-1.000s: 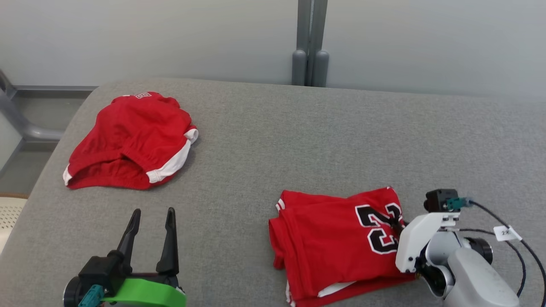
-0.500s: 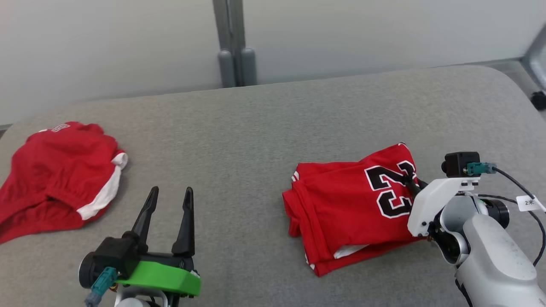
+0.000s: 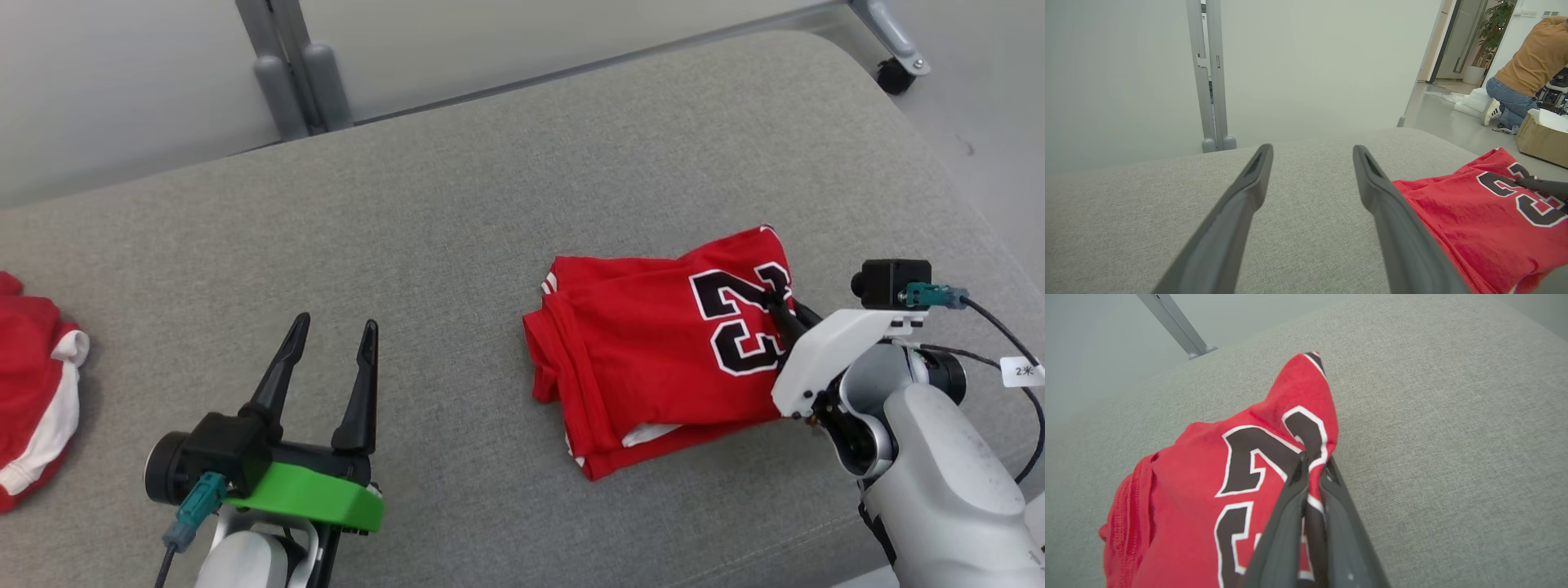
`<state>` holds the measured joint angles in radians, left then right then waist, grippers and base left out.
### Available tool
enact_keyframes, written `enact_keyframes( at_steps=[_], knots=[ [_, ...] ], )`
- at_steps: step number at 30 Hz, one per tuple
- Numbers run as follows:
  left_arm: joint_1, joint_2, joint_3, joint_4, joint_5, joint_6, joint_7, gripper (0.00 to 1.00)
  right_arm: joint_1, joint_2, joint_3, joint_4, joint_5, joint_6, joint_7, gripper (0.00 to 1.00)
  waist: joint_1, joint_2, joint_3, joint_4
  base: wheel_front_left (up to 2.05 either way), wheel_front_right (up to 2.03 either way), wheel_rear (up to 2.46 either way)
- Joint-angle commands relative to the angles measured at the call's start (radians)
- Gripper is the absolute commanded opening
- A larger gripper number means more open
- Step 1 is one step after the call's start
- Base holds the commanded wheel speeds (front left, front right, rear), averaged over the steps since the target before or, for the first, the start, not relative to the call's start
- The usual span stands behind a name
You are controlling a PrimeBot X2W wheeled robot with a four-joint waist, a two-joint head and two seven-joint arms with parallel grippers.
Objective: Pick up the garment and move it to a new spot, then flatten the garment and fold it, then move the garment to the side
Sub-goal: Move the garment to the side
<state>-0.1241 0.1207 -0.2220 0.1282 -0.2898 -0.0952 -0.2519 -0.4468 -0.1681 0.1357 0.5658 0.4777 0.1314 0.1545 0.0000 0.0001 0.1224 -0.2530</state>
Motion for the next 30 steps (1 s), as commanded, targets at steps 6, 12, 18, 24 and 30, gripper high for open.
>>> enact_keyframes(
  at_steps=[6, 12, 18, 24, 30],
  knots=[
    [-0.053, 0.034, 0.001, -0.031, 0.019, 0.0, 0.022, 1.0, -0.11, -0.033, -0.001, -0.009, 0.045, -0.001, -0.02, 0.0, 0.0, -0.0001, 0.137, -0.032, 0.0, 0.0, 0.0],
    [-0.097, 0.066, -0.001, -0.071, 0.027, -0.003, 0.06, 1.0, -0.259, -0.111, -0.015, 0.032, 0.099, -0.001, -0.01, 0.0, 0.0, -0.0001, 0.259, 0.001, 0.0, 0.0, 0.0],
    [-0.135, 0.086, -0.006, -0.095, 0.036, -0.004, 0.079, 1.0, -0.37, -0.215, -0.008, 0.127, 0.103, -0.001, -0.023, 0.0, 0.0, -0.0001, 0.347, 0.036, 0.0, 0.0, 0.0],
    [-0.158, 0.093, -0.015, -0.103, 0.039, -0.003, 0.084, 1.0, -0.453, -0.289, -0.017, 0.255, 0.098, -0.001, -0.066, 0.0, 0.0, -0.0001, 0.378, 0.066, 0.0, 0.0, 0.0],
    [-0.166, 0.088, -0.019, -0.095, 0.034, 0.005, 0.075, 1.0, -0.518, -0.343, -0.025, 0.404, 0.058, -0.002, -0.101, 1.0, 0.0, -0.0001, 0.368, 0.091, 0.0, 0.0, 0.0]
  ],
)
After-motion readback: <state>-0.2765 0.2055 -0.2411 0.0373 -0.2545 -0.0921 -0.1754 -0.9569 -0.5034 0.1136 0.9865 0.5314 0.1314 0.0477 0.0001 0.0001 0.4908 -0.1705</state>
